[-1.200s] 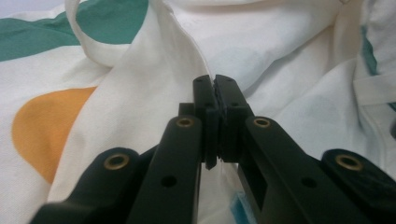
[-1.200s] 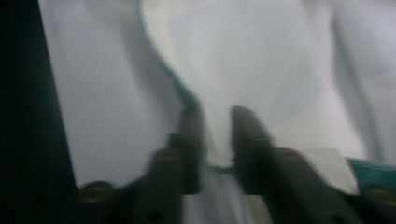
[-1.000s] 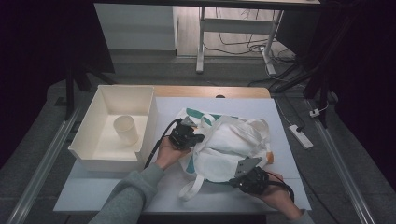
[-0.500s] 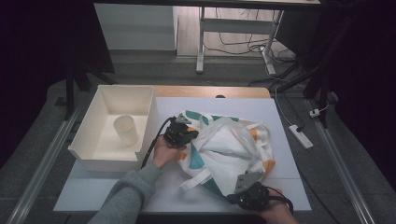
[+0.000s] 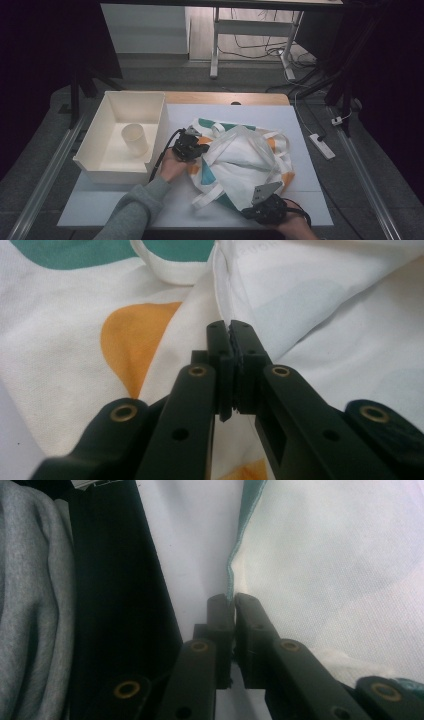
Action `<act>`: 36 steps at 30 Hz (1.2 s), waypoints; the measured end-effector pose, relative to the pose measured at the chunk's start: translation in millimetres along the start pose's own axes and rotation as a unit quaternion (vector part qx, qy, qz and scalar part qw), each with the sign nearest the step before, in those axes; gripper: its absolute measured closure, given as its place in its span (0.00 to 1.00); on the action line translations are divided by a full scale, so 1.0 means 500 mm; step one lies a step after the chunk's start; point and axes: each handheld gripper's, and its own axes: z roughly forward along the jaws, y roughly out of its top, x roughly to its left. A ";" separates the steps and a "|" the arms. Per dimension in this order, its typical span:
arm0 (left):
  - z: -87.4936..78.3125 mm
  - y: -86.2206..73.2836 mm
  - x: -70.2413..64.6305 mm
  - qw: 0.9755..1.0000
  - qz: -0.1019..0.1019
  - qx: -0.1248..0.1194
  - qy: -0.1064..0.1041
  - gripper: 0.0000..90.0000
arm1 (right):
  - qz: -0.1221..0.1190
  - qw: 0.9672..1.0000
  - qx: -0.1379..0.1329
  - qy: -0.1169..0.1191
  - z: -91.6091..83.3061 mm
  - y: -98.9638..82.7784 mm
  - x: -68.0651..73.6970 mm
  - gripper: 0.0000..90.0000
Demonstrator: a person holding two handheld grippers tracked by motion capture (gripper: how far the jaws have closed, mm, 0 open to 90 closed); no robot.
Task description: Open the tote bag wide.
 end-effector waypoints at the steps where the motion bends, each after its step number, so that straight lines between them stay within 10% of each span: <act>1: 0.000 -0.001 0.000 1.000 -0.001 0.001 -0.001 0.97 | -0.003 1.000 -0.001 -0.001 0.000 0.001 0.000 0.92; 7: 0.000 -0.001 0.002 1.000 0.001 0.002 -0.002 0.96 | -0.023 0.999 -0.033 -0.006 -0.019 0.015 0.006 0.70; 13: -0.001 -0.001 0.003 1.000 0.000 -0.001 -0.005 0.95 | -0.008 0.992 -0.092 -0.086 -0.063 0.048 -0.020 0.60; 19: -0.003 -0.001 0.005 1.000 -0.001 -0.004 -0.006 0.95 | 0.008 0.985 -0.086 -0.147 -0.069 0.112 -0.097 0.55; 27: -0.008 -0.005 0.006 1.000 0.002 -0.004 -0.007 0.95 | 0.025 0.985 -0.078 -0.151 -0.030 0.187 -0.194 0.54; 36: -0.028 0.002 -0.014 0.999 0.030 -0.040 -0.005 0.76 | 0.047 0.987 -0.046 -0.146 0.014 0.177 -0.240 0.52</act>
